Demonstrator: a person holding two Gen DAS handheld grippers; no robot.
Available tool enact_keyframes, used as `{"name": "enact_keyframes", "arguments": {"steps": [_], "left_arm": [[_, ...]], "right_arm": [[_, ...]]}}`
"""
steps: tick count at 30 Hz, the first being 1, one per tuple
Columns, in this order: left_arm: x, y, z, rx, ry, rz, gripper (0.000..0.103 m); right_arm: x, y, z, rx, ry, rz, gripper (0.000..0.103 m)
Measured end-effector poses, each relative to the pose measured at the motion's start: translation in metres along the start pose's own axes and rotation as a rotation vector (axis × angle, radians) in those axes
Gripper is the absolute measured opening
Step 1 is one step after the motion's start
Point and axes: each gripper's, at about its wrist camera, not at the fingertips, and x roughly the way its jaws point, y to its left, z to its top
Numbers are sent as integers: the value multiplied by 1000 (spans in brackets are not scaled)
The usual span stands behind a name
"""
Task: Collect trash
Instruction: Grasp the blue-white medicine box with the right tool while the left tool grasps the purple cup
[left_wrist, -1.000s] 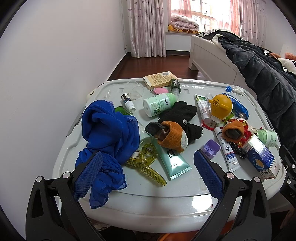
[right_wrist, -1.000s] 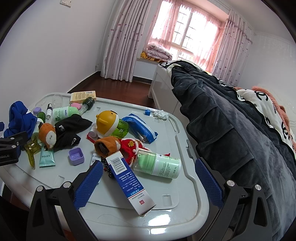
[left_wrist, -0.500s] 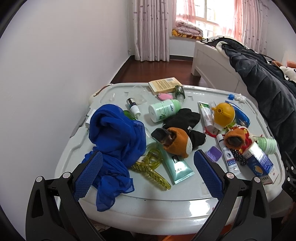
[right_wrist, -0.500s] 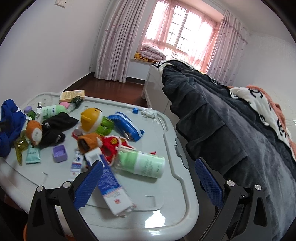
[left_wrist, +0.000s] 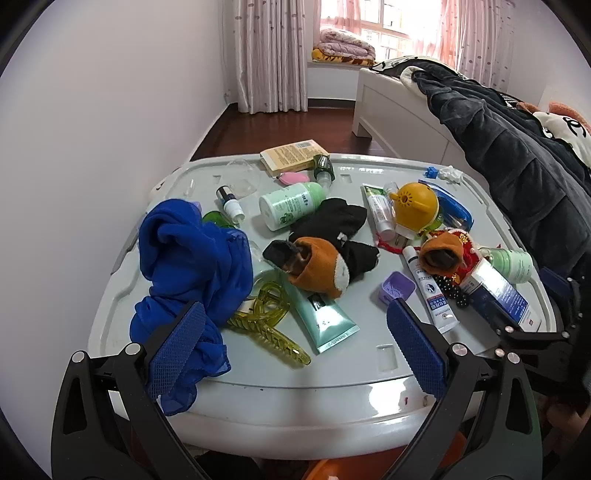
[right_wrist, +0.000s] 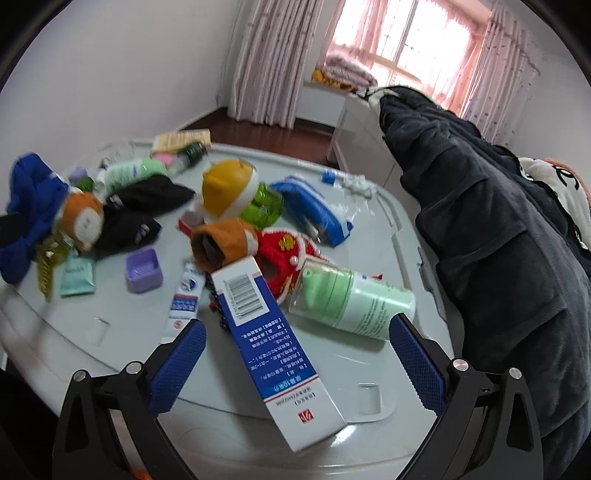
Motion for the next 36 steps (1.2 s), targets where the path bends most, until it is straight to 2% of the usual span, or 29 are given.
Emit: {"name": "enact_keyframes", "arguments": {"steps": [1,2,3,4,6,8,12,15,18,22,25,27,29,30,31,33,36], "left_arm": [[1,3,0,-10,5,-1,96],[3,9,0,-28,11,-2,96],[3,13,0,-38,14,-1,96],[4,20,-1,-55,15,6,96],[5,31,-2,-82,19,20,96],[8,44,-3,-122,33,26,96],[13,61,-4,-188,63,-9,96],[13,59,-5,-185,67,-38,96],[14,39,-7,-112,66,-95,96],[12,-11,-4,47,39,-219,96],[22,-47,-1,171,14,-235,95],[44,-66,-1,228,45,-250,93],[73,-76,-6,260,117,-289,79],[82,-79,-9,265,150,-310,67],[93,-81,-11,264,185,-330,63],[97,-83,-11,271,149,-318,63],[101,-83,-7,260,136,-291,63]], "right_arm": [[6,1,0,-8,20,-22,98],[13,1,-1,-20,46,-47,93],[16,1,-3,-26,60,-43,80],[22,1,-6,-27,84,0,54],[24,1,-10,-16,93,44,40],[22,4,-11,-35,85,41,39],[6,-1,-5,12,43,85,36],[-13,-10,5,45,-6,115,36],[-28,-21,14,75,-46,143,36],[-47,-40,19,109,-94,157,36],[-56,-52,18,122,-109,169,36],[-61,-58,16,126,-117,174,36],[-64,-63,14,131,-122,185,36],[-65,-65,13,134,-125,190,36],[-66,-67,12,138,-129,193,36],[-66,-71,11,147,-128,203,36],[-66,-74,11,157,-128,218,36]]}}
